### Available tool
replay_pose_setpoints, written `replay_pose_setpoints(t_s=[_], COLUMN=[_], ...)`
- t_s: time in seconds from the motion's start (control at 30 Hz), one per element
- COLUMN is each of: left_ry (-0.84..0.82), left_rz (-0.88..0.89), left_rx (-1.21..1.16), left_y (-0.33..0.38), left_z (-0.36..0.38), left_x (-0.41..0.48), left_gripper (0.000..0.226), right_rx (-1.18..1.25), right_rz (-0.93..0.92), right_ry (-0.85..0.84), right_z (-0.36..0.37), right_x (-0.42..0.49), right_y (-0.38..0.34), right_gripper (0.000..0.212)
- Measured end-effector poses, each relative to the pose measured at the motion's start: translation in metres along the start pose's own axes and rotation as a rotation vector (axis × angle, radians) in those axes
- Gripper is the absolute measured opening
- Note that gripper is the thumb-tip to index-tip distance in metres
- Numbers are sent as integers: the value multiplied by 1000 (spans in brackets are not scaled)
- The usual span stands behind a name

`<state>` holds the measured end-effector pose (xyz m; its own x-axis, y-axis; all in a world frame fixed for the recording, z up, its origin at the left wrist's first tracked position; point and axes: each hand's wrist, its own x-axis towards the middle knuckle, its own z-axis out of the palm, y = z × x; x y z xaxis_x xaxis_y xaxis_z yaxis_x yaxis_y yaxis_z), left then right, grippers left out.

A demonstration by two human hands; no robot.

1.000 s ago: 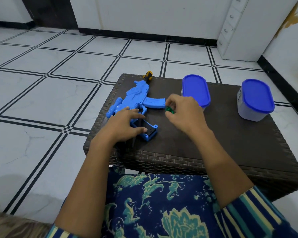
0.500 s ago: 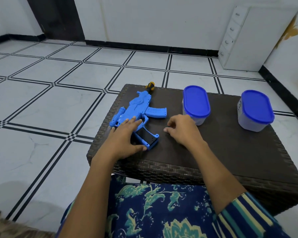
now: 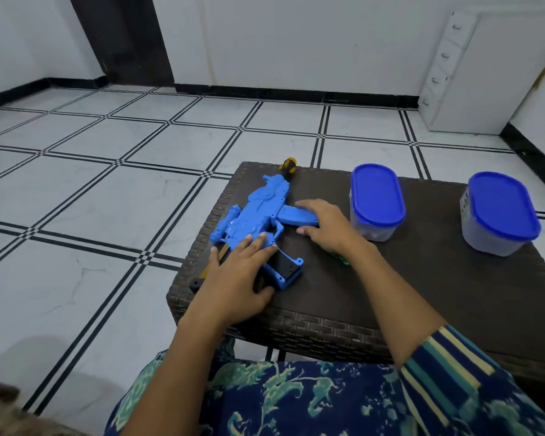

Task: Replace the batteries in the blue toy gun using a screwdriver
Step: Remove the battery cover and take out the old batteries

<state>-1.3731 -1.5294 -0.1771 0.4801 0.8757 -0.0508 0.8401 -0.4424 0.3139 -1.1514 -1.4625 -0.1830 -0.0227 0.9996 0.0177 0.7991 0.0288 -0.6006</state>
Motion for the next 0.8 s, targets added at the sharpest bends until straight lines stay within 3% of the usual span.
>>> replay_pose_setpoints(t_s=[0.2, 0.5, 0.8], left_ry=[19, 328, 434], left_rz=[-15, 65, -133], left_rx=[-6, -279, -279], left_y=[1, 2, 6], left_z=[-3, -1, -6], left_x=[4, 9, 6], left_gripper=[78, 71, 50], right_rx=[35, 86, 190], right_rz=[-62, -198, -187], right_ry=[57, 214, 283], right_z=[-3, -35, -49], right_x=[2, -11, -16], right_y=[2, -10, -8], right_gripper=[51, 32, 21])
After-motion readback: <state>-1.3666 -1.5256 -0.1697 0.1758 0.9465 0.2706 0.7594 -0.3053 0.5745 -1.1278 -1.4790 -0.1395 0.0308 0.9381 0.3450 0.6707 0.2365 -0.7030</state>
